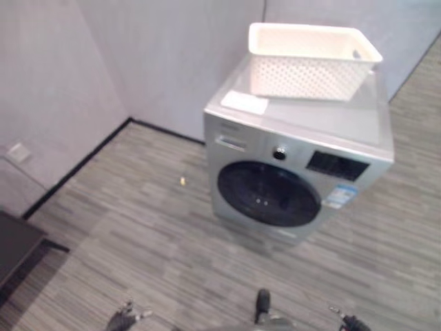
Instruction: Grab the laundry basket,head to the washer,open it,put in the laundry and shut it.
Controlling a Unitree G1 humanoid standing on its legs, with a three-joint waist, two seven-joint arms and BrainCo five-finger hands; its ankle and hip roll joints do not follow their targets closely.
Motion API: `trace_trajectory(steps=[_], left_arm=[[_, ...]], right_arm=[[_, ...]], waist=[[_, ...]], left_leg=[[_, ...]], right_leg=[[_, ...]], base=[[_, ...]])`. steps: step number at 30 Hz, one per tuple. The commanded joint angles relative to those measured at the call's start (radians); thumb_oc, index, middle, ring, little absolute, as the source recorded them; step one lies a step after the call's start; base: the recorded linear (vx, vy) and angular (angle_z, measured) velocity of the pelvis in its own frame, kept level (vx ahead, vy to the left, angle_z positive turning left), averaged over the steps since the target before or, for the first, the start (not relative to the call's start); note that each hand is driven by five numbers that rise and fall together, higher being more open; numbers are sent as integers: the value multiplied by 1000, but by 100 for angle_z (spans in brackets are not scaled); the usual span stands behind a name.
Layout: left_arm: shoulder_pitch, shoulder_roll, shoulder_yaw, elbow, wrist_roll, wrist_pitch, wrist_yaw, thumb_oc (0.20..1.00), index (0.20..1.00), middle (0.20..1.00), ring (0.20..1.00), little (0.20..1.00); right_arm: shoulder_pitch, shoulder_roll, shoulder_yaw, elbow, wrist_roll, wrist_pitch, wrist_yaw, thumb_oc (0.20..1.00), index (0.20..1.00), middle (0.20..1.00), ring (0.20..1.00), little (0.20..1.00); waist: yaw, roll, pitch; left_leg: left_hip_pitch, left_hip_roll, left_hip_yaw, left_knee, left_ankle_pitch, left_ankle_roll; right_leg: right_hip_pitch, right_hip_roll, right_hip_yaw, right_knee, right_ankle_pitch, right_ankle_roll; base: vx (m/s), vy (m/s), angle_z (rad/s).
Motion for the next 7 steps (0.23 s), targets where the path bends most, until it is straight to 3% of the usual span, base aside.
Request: trace_trajectory(steps=[1,7], left_arm=[[-56,23,31,23,-6,-18,35,1000,1000,1000,1000,1000],[-53,1,13,39,8,-7,29,1000,1000,1000,1000,1000]], right_arm=[[-28,49,-8,83,15,3,-16,1000,1000,1000,1000,1000],[-25,54,3,101,10,20,-9,1000,1000,1000,1000,1000]], waist=[[18,-42,27],[31,-42,14]], left_leg=[[65,-43,15,30,-9,49],[74,-42,-3,32,-9,49]], right_leg=[[38,-59,31,46,-107,70],[75,-70,5,47,-117,70]], base=[[8,13,8],[6,12,5]])
